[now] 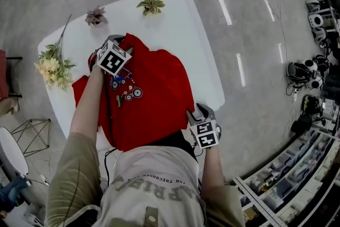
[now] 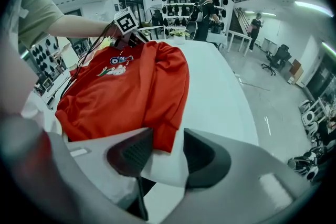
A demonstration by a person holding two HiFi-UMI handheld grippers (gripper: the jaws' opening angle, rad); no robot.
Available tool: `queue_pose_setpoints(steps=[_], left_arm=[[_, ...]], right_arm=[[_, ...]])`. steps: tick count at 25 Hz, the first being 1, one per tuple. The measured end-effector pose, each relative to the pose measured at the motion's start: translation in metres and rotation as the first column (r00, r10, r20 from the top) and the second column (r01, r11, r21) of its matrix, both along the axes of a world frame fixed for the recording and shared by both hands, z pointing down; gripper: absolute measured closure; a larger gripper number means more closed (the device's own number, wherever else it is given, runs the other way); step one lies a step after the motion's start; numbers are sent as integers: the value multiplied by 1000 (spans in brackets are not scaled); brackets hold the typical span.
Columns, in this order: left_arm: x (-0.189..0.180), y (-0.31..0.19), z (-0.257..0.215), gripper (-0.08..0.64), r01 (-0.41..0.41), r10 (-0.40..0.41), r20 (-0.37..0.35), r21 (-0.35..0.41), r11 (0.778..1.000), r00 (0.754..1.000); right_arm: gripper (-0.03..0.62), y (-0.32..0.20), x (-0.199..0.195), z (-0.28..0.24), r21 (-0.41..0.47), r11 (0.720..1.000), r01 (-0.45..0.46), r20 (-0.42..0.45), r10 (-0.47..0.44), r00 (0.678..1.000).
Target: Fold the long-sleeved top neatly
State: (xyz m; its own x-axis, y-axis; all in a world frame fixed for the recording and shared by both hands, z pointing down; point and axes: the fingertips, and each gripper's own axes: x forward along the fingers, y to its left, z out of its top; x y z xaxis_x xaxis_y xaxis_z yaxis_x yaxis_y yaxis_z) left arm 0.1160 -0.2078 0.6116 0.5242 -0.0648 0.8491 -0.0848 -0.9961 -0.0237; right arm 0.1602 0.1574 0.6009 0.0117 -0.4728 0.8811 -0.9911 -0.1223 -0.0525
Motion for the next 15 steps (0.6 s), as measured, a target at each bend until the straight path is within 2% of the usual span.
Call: queue_pose_setpoints(steps=[2,3,4,6,9,12,15], left_arm=[[1,1,0,391,13,-13,-3,-24,1000,1000],[2,0,-2,438,14,-14,-7,-21,1000,1000],[3,-1,-5,471,13,-13,-15,-7,1000,1000],[5,-5,-13,491,11,-10,-42,31,999,999],[10,-13,-29,495,32,-26,-90,70,997,996],[13,-22,-38,495,54,-43,-110,102,993,993],[15,-29,-41,495,72,-59,-109,124,990,992]], right_arm=[[480,0,-1,1,-13,1000,26,-16,-26,1000],[516,-1,0,0,-14,999,34,-25,-35,999],[530,-1,1,-1,-12,999,38,-31,-39,999],[541,-2,10,-6,-5,999,31,-56,-32,998],[548,1,43,-21,12,1000,0,-155,1,988],[549,3,89,-44,41,998,-42,-297,53,953],[549,5,136,-71,82,993,-82,-452,110,885]])
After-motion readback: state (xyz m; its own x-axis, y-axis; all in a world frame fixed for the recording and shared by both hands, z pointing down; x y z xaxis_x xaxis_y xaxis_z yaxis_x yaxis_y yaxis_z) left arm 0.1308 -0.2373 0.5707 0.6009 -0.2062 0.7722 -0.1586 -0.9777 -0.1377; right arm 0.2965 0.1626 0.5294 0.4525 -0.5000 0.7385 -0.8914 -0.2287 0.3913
